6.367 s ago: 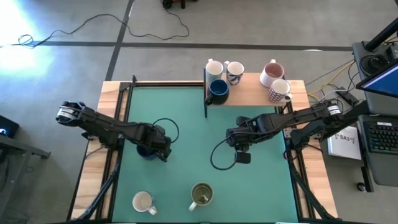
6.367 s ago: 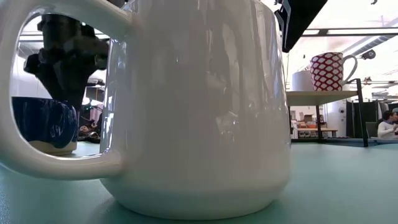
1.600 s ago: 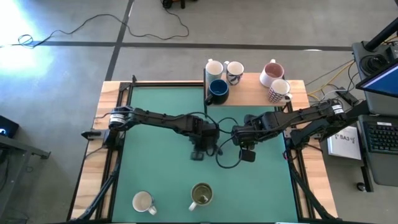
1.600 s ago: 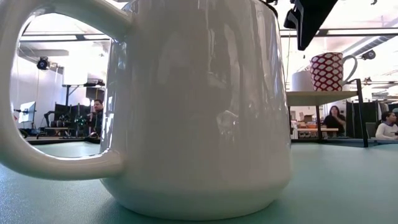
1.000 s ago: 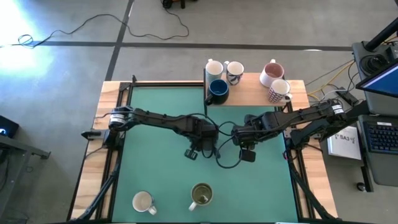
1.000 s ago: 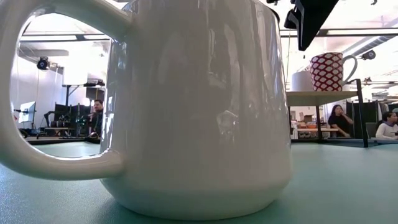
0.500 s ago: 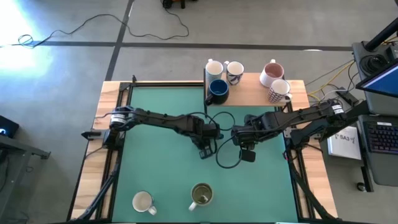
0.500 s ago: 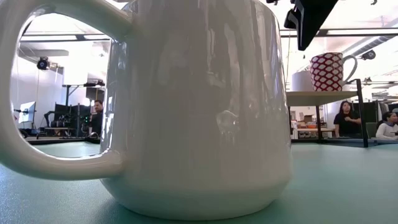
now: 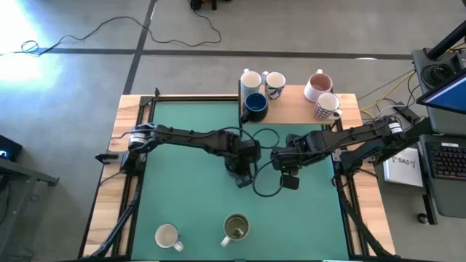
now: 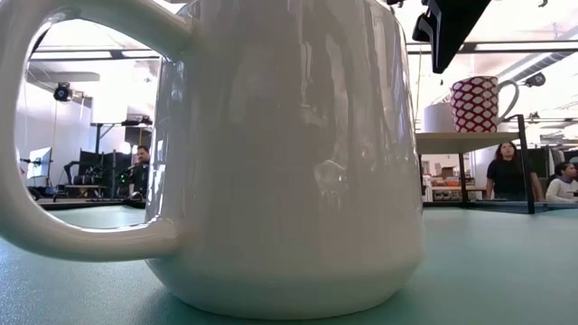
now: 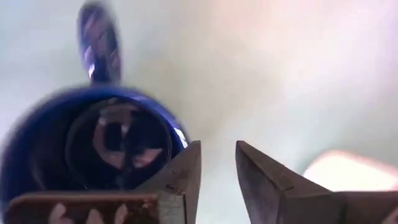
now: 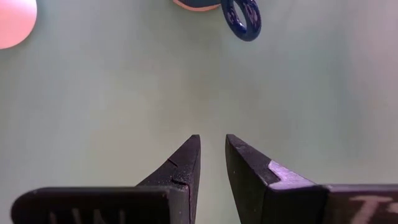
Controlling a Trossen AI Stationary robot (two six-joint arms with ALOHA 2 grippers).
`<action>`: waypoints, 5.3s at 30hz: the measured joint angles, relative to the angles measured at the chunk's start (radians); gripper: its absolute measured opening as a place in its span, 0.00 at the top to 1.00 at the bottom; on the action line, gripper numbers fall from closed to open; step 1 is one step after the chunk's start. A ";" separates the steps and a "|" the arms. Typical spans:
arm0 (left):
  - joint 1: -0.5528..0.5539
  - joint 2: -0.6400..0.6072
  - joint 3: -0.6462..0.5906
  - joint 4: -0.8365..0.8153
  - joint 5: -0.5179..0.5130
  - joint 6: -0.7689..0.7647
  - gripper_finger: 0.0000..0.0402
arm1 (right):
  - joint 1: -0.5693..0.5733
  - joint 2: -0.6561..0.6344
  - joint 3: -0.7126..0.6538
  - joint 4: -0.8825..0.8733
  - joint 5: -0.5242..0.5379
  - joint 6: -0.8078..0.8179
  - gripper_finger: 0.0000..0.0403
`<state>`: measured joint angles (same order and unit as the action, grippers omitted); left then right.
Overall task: Place coffee mugs
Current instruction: Put the blue mug on the shelf
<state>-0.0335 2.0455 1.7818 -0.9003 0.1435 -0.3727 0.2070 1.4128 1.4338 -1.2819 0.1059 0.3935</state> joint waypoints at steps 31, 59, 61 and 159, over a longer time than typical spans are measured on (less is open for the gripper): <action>-0.011 0.000 -0.102 -0.131 -0.107 0.677 0.87 | 0.000 0.000 0.000 0.000 0.001 0.000 0.84; -0.042 0.023 -0.041 0.028 0.064 0.439 0.94 | -0.001 0.000 0.000 0.005 0.000 0.027 0.84; -0.042 0.025 -0.041 0.027 0.062 0.429 0.94 | -0.001 0.000 0.000 0.005 0.000 0.027 0.84; -0.082 -0.981 -1.214 0.854 -0.507 0.097 0.76 | -0.196 0.396 -0.054 0.639 -0.091 0.010 0.74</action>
<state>-0.1150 1.0645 0.5678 -0.0463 -0.3634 -0.2753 0.0112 1.8092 1.3796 -0.6430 0.0151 0.4034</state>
